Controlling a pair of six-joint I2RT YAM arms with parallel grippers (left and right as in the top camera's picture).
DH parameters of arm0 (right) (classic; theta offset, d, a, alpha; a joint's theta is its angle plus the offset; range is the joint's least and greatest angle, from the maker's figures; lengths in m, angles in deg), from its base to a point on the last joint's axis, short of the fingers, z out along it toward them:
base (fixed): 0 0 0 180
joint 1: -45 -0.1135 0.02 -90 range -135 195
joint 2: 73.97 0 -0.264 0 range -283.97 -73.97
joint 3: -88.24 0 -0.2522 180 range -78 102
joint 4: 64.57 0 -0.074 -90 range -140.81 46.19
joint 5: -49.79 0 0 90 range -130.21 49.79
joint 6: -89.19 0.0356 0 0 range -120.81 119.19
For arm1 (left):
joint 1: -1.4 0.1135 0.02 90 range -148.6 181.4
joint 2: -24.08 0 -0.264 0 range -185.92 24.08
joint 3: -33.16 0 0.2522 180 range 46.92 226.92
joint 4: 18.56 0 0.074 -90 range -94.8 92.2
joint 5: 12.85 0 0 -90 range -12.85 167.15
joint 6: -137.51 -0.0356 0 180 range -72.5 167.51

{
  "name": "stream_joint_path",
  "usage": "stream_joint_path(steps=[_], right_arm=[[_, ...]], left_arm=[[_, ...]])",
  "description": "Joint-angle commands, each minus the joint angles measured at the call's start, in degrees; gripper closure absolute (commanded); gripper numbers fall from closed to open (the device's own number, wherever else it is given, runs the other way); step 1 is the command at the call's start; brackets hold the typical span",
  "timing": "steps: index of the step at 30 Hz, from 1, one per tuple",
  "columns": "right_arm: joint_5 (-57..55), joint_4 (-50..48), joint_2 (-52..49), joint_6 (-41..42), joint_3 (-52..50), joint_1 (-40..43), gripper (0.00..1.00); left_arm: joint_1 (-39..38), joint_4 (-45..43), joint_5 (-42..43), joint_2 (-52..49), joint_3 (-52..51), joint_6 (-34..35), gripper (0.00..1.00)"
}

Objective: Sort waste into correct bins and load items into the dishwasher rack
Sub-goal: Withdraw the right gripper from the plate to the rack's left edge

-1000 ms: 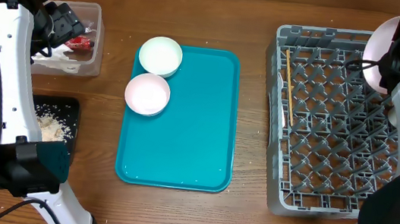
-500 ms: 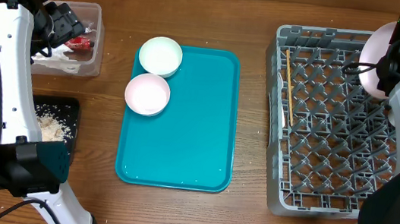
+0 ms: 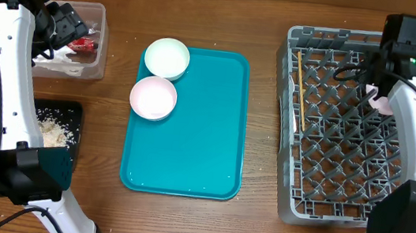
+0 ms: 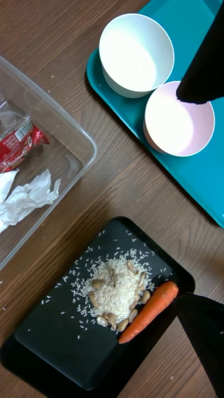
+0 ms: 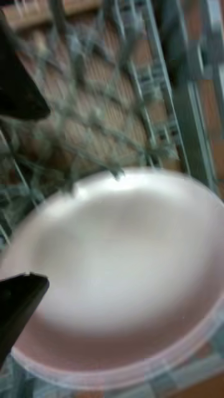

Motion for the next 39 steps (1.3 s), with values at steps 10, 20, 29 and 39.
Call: stream_joint_path(steps=[10, 20, 29, 39], right_arm=[[70.10, 5.66, 9.18, 3.17, 4.83, -3.02, 0.00], [29.53, 5.33, 5.18, 22.67, 3.17, -22.12, 0.00], [20.79, 3.67, 1.46, 25.88, 3.17, -30.01, 0.00], [20.79, 3.28, 1.31, 25.88, 3.17, -29.97, 0.00]], left_arm=[[-0.09, 0.11, -0.74, -0.02, -0.13, -0.50, 0.00], [-0.09, 0.13, -0.74, -0.02, -0.13, -0.52, 0.00], [-0.09, 0.11, -0.74, -0.02, -0.13, -0.52, 0.00], [-0.09, -4.59, 1.90, -0.02, -0.13, 2.38, 0.00]])
